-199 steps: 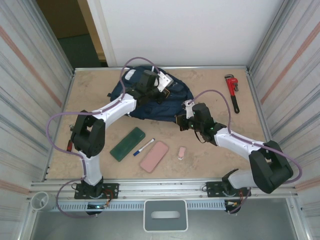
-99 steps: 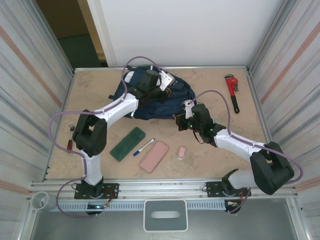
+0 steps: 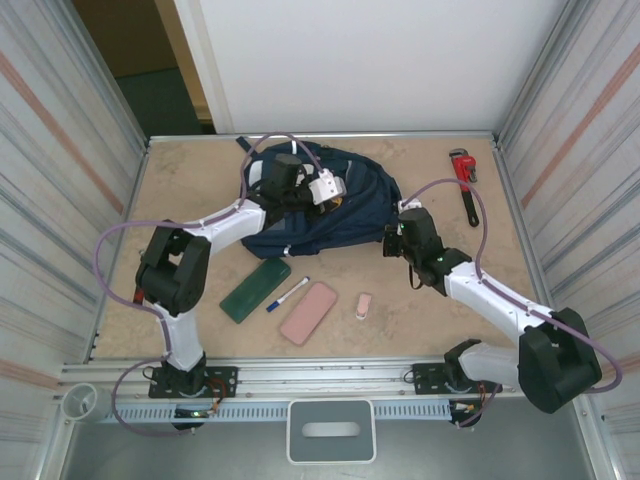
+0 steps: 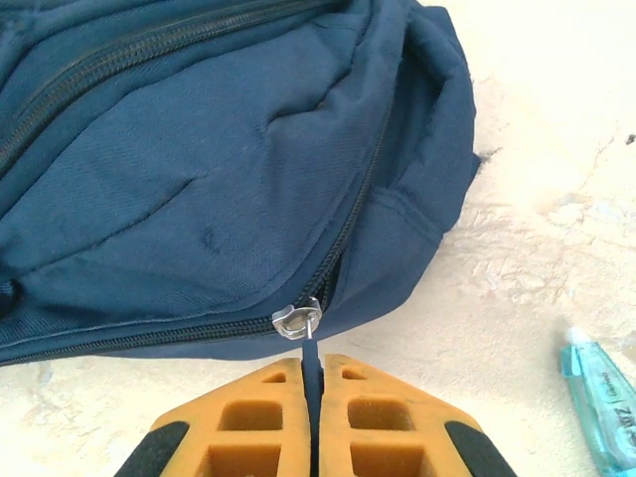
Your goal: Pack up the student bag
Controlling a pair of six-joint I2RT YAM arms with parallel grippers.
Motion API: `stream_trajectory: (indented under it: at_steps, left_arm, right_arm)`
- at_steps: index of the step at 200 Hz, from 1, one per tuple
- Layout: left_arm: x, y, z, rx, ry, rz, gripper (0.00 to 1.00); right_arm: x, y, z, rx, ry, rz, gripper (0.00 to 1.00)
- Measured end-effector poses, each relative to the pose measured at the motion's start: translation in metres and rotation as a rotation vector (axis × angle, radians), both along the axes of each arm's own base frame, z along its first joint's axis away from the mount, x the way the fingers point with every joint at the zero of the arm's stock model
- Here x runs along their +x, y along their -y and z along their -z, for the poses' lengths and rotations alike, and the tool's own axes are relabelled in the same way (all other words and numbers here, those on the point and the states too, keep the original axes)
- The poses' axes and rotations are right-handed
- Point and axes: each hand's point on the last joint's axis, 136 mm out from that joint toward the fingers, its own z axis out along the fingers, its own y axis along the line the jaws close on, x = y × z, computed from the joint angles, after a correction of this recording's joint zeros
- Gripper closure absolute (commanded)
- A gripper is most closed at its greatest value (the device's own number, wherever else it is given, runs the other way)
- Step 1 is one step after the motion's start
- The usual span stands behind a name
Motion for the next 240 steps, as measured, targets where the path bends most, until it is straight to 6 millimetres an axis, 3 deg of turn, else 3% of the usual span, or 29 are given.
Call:
stream_trajectory:
  at_steps: [45,69,99,108,128,158,194,215,240]
  left_arm:
    - [-0.004,-0.007,-0.004,-0.023,0.040,0.109,1.00]
    - [-0.003,-0.015,-0.005,-0.024,0.039,0.129,1.00]
    - [0.003,-0.025,-0.006,-0.016,0.035,0.120,1.00]
    - [0.005,-0.026,-0.005,-0.012,0.032,0.111,0.83]
    - [0.012,-0.031,-0.006,-0.007,0.026,0.068,0.60]
    - [0.021,-0.045,-0.008,-0.028,-0.008,-0.033,0.39]
    - [-0.022,-0.060,-0.022,-0.015,0.031,-0.108,0.30]
    - [-0.059,-0.038,-0.030,-0.010,0.096,-0.064,0.28]
    - [-0.090,-0.009,-0.018,0.026,0.112,0.007,0.31]
  right_arm:
    - [0.027,0.013,0.000,0.075,-0.051,0.005,1.00]
    - [0.038,0.007,-0.001,0.113,-0.073,-0.036,1.00]
    - [0.036,-0.004,-0.001,0.157,-0.089,-0.102,1.00]
    - [0.036,-0.007,-0.003,0.173,-0.089,-0.119,1.00]
    - [0.035,-0.012,-0.005,0.200,-0.083,-0.136,1.00]
    - [0.027,-0.024,-0.008,0.238,-0.089,-0.142,1.00]
    - [0.017,-0.041,-0.017,0.288,-0.094,-0.165,1.00]
    - [0.013,-0.042,-0.014,0.308,-0.120,-0.158,1.00]
    - [0.011,-0.045,-0.013,0.325,-0.136,-0.155,1.00]
